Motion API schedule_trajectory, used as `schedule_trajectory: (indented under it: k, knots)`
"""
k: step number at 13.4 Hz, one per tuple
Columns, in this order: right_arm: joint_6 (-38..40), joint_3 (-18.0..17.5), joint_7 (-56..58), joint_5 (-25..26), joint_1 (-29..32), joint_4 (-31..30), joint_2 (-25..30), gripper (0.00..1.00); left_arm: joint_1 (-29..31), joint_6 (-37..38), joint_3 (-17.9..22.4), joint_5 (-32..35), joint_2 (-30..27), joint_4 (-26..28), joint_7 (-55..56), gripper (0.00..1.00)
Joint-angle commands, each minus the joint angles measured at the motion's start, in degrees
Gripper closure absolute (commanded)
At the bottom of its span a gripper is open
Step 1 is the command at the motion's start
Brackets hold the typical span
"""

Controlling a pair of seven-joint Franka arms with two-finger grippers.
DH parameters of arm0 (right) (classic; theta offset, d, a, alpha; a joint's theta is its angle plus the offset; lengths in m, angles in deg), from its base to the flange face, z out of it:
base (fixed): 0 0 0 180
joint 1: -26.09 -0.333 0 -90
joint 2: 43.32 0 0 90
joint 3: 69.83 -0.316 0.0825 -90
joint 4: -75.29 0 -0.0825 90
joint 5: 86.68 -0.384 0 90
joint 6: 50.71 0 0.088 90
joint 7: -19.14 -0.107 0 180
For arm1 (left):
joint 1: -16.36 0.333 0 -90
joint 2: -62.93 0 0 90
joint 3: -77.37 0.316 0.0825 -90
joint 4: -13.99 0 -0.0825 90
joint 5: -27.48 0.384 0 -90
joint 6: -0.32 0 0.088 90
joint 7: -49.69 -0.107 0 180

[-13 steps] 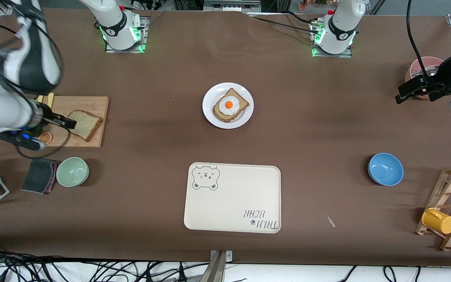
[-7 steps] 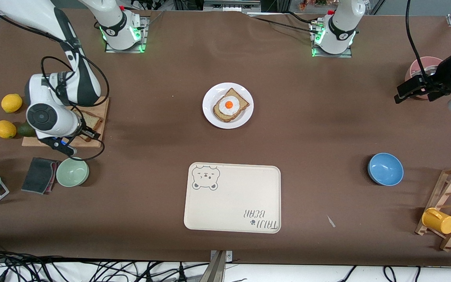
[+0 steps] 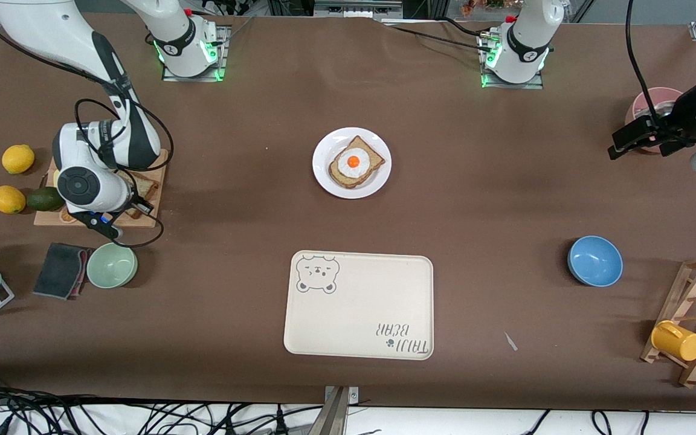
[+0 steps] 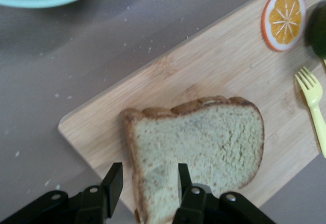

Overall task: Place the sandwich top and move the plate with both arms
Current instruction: 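Reach the right gripper to the bread slice and grasp its crust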

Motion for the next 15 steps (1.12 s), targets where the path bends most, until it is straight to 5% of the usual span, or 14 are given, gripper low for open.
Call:
schedule_trajectory:
  k: [1, 3, 5, 9, 12, 15]
  knots:
    - [-0.8, -0.1, -2.6, 2.6, 0.1, 0.1, -0.1, 0.48, -0.1, 0.9, 0.0, -1.6, -0.3, -0.7, -1.0, 0.00]
    - [-2.0, -0.1, -2.6, 2.6, 0.1, 0.0, -0.7, 0.49, -0.2, 0.9, -1.8, -1.1, -0.3, -0.8, -0.8, 0.00]
    - [-2.2, -0.1, -2.8, 2.6, 0.1, 0.1, -1.2, 0.66, -0.2, 0.7, -2.2, -1.2, -0.1, -0.8, -0.4, 0.00]
    - [-3.7, -0.1, -2.9, 2.6, 0.1, 0.0, -1.9, 0.68, -0.1, 0.8, -2.0, -1.7, -0.2, -0.7, -0.4, 0.00]
    - [-3.6, -0.1, -2.9, 2.6, 0.1, 0.0, -2.2, 0.97, -0.6, 0.4, -2.2, -1.8, 0.2, -0.7, -0.4, 0.00]
    - [-2.9, -0.2, -3.0, 2.4, -0.3, 0.2, -1.8, 1.00, -1.4, 0.4, -2.9, -1.8, 0.6, -0.7, -0.4, 0.00]
